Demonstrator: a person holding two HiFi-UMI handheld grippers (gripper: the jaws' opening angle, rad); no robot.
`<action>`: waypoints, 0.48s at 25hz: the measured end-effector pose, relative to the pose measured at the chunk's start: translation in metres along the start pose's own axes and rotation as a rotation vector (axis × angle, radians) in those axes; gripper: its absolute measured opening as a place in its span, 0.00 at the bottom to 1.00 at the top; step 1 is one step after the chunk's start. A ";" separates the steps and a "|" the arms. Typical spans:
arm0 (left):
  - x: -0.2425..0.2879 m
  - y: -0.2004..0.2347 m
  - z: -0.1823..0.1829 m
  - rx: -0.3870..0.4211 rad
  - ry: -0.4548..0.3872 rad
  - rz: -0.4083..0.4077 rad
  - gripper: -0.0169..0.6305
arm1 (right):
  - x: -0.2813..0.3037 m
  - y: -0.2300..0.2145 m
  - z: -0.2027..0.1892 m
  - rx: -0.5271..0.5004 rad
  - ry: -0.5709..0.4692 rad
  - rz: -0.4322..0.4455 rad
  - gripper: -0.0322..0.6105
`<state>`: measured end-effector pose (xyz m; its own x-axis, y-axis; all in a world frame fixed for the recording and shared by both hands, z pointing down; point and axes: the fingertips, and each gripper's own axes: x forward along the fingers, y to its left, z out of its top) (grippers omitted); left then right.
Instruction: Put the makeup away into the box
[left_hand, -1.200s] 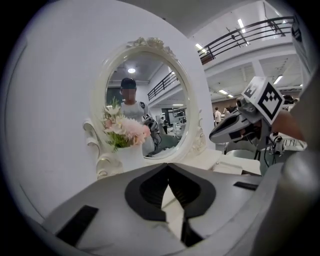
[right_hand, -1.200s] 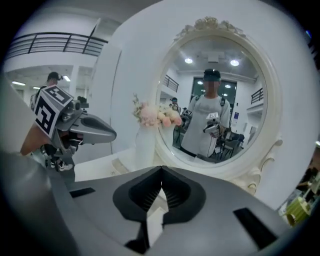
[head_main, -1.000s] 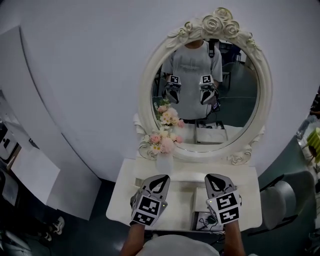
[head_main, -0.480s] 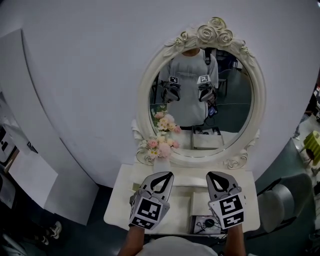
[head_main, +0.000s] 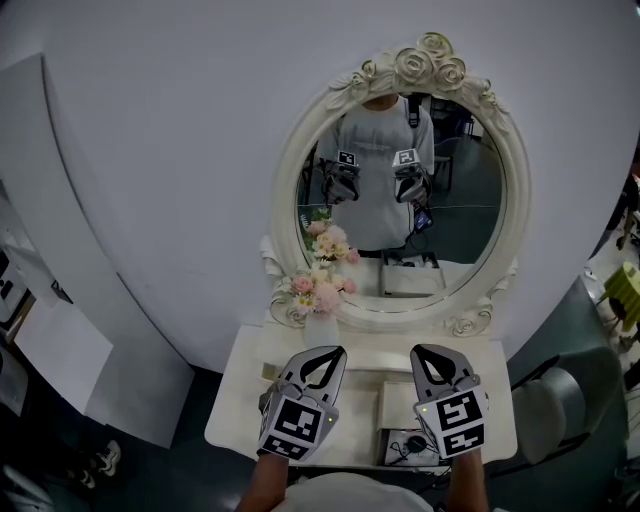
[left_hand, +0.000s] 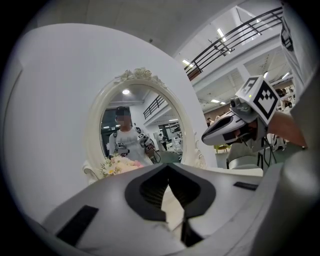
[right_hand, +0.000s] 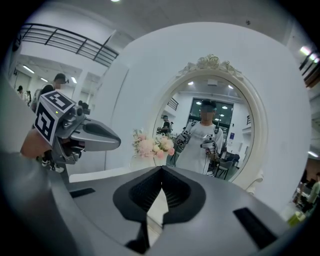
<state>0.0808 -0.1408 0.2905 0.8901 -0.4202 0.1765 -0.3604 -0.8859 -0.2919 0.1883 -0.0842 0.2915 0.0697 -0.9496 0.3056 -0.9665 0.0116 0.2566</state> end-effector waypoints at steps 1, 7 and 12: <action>0.000 -0.001 -0.001 0.000 0.000 -0.002 0.02 | 0.000 0.000 -0.001 0.002 0.001 -0.001 0.05; -0.003 -0.004 -0.001 0.000 -0.006 -0.014 0.02 | -0.002 0.001 -0.008 0.003 0.016 -0.008 0.05; -0.003 -0.006 -0.003 -0.002 0.000 -0.019 0.02 | -0.001 0.003 -0.012 -0.004 0.025 -0.004 0.05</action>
